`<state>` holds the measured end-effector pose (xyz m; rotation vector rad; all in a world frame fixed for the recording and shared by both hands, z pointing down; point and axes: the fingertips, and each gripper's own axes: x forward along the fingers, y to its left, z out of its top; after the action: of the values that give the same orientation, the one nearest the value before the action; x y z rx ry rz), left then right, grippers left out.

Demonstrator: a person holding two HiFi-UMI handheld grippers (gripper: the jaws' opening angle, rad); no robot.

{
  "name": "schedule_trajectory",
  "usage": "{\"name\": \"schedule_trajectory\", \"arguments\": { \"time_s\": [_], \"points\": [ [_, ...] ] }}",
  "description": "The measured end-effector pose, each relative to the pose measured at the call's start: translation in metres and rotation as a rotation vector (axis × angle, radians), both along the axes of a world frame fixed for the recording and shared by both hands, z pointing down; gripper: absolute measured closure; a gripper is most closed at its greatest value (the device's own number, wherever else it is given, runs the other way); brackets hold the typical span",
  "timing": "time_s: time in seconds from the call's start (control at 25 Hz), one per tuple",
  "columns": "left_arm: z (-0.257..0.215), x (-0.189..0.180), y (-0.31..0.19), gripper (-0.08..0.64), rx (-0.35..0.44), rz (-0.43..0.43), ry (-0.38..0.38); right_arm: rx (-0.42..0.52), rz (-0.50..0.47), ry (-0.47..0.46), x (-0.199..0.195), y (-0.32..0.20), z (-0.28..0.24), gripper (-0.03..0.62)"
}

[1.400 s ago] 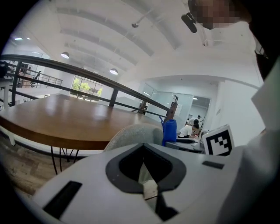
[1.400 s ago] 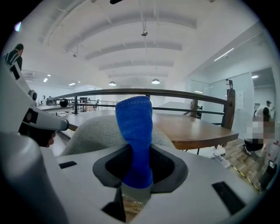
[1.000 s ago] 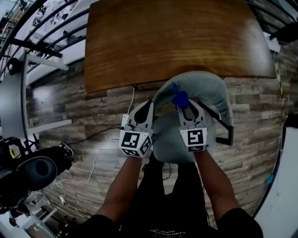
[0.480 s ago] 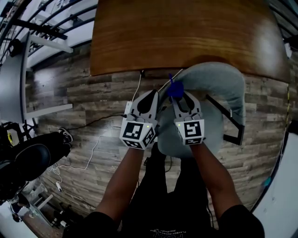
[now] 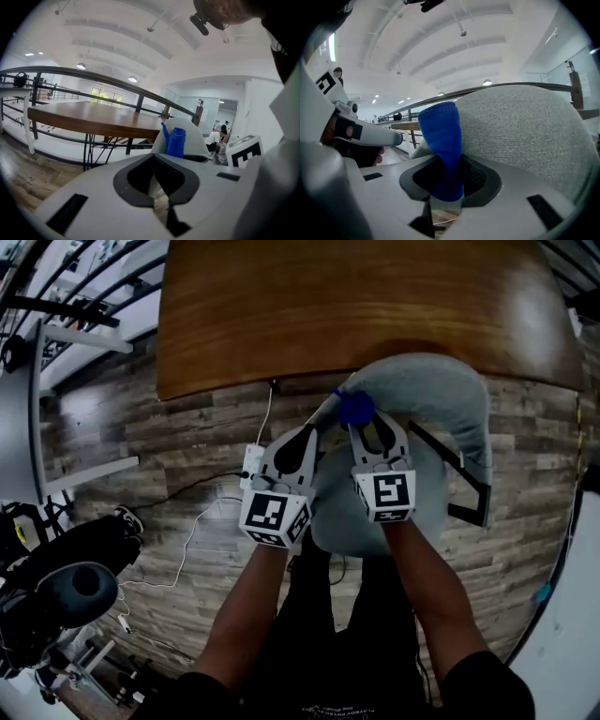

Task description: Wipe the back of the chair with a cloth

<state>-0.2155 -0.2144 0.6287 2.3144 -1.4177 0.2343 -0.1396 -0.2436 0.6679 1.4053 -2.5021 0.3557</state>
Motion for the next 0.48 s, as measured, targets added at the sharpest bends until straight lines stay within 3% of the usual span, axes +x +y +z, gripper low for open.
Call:
{"name": "schedule_trajectory", "arguments": {
  "time_s": [0.48],
  "points": [
    [0.01,0.054,-0.017,0.554,0.011,0.031,0.054,0.003,0.123,-0.006,0.056,-0.025,0.015,0.482]
  ]
}}
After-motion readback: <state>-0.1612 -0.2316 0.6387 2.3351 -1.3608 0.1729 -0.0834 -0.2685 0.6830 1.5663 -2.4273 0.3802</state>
